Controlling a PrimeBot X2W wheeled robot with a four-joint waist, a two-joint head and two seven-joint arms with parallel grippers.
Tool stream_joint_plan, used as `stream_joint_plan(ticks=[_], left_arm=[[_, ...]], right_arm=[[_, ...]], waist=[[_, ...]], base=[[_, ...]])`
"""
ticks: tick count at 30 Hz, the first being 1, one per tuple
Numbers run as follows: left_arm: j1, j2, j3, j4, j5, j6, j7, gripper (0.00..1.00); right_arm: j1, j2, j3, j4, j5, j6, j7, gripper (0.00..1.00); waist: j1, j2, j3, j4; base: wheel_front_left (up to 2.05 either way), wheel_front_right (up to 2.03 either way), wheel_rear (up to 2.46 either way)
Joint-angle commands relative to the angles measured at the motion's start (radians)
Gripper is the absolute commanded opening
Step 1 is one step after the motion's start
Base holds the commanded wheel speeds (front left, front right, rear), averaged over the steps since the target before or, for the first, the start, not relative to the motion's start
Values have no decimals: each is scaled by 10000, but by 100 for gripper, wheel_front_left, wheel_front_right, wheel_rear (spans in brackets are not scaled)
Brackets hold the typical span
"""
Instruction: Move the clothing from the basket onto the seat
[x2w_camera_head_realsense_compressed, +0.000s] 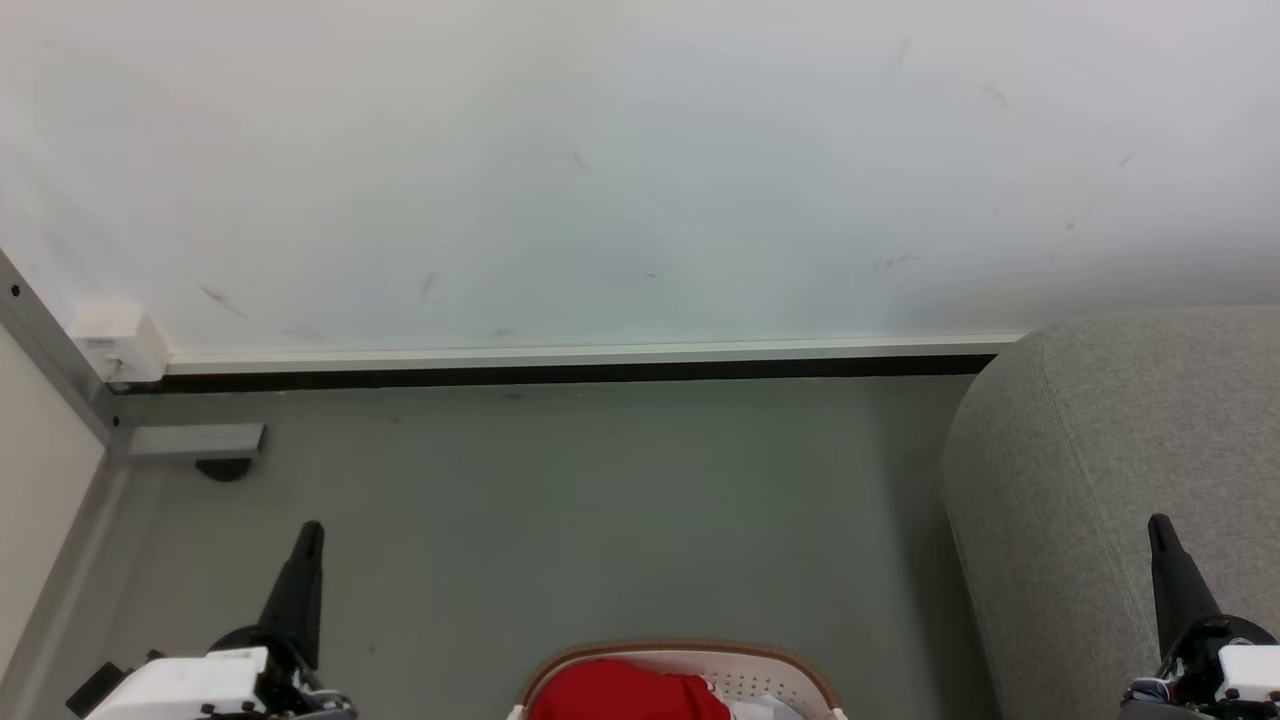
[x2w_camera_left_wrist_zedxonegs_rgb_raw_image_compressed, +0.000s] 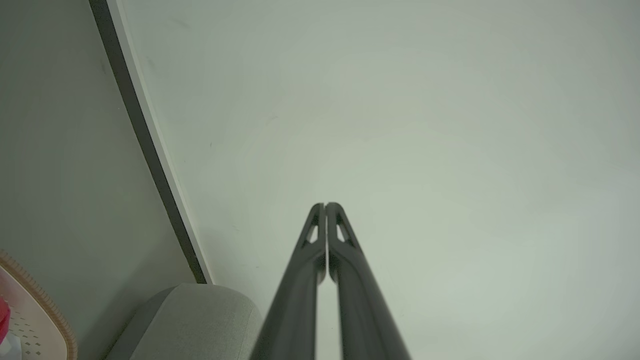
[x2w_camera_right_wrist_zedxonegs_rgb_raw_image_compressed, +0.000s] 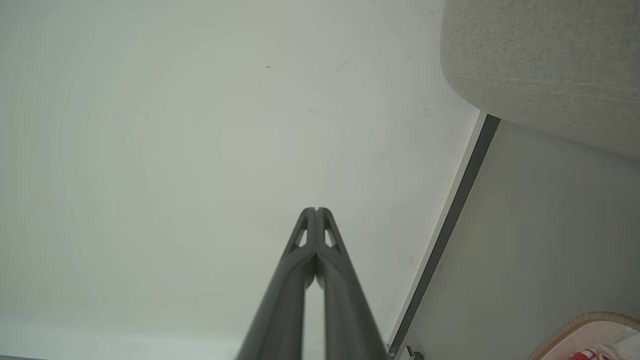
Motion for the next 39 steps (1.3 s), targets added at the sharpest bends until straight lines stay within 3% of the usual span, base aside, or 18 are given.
stream_joint_plan(ticks=[1,28,29,39], left_arm=[[-78,31,13,-37,-131,-25,21,0],[-78,31,13,-35,-131,-25,21,0],[10,-4,-3,29,9,2,-5,100],[93,-21,-477,175,396,77,-461,100]], right_arm=[[-65,-54,13,-35,-29,-30,-22,0],[-66,-54,13,-36,-29,-30,-22,0],[12,11,4,29,-2,2,-2,100],[233,372,-201,100,-1000,0,-121,100]], waist=[[0,-1,0,0],[0,-1,0,0],[0,-1,0,0],[0,-1,3,-8]], base=[[0,0,0],[0,0,0],[0,0,0],[0,0,0]])
